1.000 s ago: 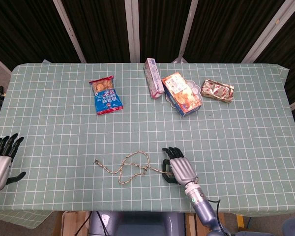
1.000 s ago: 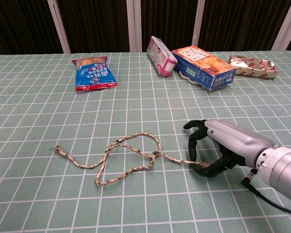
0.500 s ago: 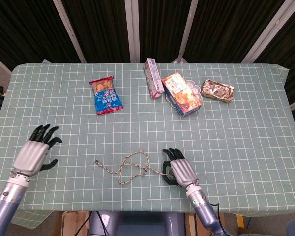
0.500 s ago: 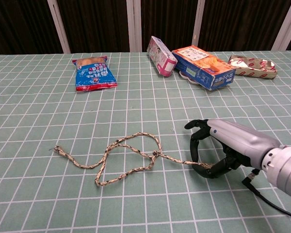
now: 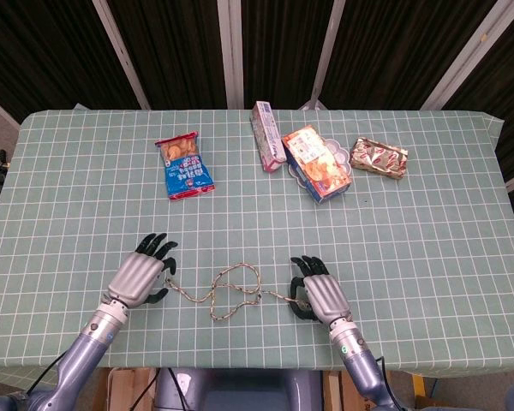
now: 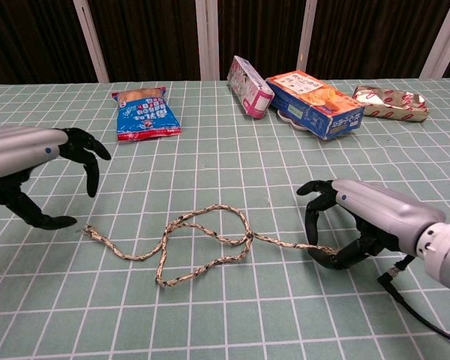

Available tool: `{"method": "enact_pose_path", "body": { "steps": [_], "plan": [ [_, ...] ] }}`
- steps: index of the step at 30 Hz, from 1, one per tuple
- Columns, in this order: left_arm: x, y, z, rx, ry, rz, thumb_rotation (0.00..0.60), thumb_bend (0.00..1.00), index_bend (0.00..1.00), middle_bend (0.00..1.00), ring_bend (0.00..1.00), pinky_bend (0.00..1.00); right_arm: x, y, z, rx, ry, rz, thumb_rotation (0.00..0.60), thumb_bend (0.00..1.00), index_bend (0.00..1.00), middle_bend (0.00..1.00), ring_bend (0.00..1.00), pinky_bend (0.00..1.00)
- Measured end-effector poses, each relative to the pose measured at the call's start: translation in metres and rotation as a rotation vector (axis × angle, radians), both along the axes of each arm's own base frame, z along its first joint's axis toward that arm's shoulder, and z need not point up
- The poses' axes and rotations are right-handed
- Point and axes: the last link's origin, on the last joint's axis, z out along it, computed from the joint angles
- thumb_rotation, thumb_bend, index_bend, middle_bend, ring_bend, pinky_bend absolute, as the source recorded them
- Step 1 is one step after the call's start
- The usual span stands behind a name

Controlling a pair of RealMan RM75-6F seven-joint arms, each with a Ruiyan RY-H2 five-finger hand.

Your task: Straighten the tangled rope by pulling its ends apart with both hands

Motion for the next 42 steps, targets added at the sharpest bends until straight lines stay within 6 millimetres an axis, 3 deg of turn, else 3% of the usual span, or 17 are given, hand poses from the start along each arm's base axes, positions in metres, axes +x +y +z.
{"method": "enact_pose_path", "body": {
  "steps": [16, 42],
  "plan": [
    [0.009, -0.010, -0.040, -0.062, 0.029, 0.017, 0.600, 0.41, 0.52, 0.14, 0.00, 0.00, -0.005, -0.002, 0.008, -0.013, -0.001, -0.021, 0.600, 0.44, 0.63, 0.13, 0.00, 0.00],
    [0.011, -0.011, -0.063, -0.081, 0.051, 0.032, 0.600, 0.50, 0.57, 0.16, 0.00, 0.00, -0.010, -0.007, 0.013, -0.023, 0.006, -0.030, 0.600, 0.45, 0.63, 0.13, 0.00, 0.00]
  ]
}}
